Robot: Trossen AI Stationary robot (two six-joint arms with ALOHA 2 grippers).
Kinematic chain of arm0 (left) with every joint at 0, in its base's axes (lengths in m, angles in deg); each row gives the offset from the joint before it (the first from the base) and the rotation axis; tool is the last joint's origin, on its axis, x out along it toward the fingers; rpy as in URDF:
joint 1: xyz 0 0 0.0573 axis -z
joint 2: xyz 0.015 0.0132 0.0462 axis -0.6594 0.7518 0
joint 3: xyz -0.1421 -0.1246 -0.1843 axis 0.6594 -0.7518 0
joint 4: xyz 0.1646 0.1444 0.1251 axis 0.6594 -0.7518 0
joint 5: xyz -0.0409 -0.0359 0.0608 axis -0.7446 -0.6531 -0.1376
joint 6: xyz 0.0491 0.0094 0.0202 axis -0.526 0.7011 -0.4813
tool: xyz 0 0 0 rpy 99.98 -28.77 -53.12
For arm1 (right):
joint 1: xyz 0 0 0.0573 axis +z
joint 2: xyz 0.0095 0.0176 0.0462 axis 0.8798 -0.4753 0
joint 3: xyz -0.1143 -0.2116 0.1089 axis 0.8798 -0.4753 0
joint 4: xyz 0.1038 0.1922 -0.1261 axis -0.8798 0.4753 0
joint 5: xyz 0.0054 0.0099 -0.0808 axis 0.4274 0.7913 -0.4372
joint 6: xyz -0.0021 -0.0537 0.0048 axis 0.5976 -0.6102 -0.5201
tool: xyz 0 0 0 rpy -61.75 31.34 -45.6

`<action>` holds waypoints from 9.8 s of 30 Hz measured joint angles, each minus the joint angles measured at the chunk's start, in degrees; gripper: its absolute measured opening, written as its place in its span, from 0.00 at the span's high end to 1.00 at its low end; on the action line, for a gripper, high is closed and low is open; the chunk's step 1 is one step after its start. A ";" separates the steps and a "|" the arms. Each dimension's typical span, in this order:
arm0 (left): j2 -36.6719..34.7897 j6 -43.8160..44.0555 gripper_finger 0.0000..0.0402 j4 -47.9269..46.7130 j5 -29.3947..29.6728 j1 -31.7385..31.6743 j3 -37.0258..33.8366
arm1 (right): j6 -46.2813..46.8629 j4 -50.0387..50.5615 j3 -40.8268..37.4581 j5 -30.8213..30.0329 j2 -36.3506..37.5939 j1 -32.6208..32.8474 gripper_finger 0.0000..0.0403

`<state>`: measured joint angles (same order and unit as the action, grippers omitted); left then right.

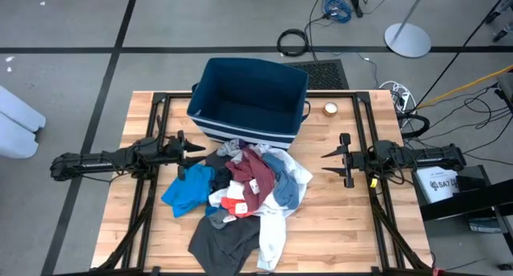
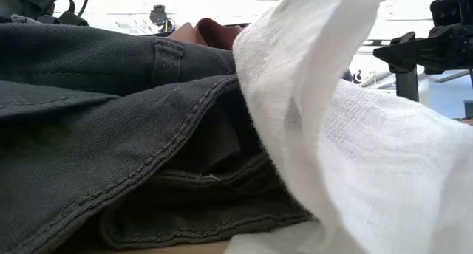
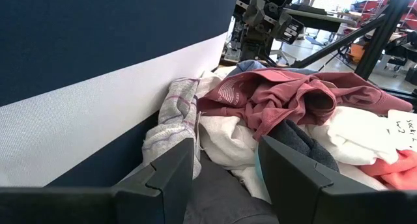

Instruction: Sort clothes

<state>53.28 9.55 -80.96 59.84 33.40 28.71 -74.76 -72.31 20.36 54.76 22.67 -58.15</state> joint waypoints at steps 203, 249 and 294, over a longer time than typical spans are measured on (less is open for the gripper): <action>34.12 0.04 0.55 -28.50 32.83 38.16 48.63 | 51.00 69.30 128.44 -41.43 -104.54 22.41 1.00; 40.47 1.55 0.55 -25.30 33.05 38.14 48.63 | 113.79 90.27 89.05 26.86 -97.00 47.96 1.00; 40.66 1.59 0.55 -25.37 32.79 37.50 48.61 | 70.55 77.35 96.04 -22.75 -97.31 32.08 0.60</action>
<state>93.94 11.14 -106.32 92.63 70.90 77.32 -4.21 5.03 116.40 32.01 -74.64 -26.07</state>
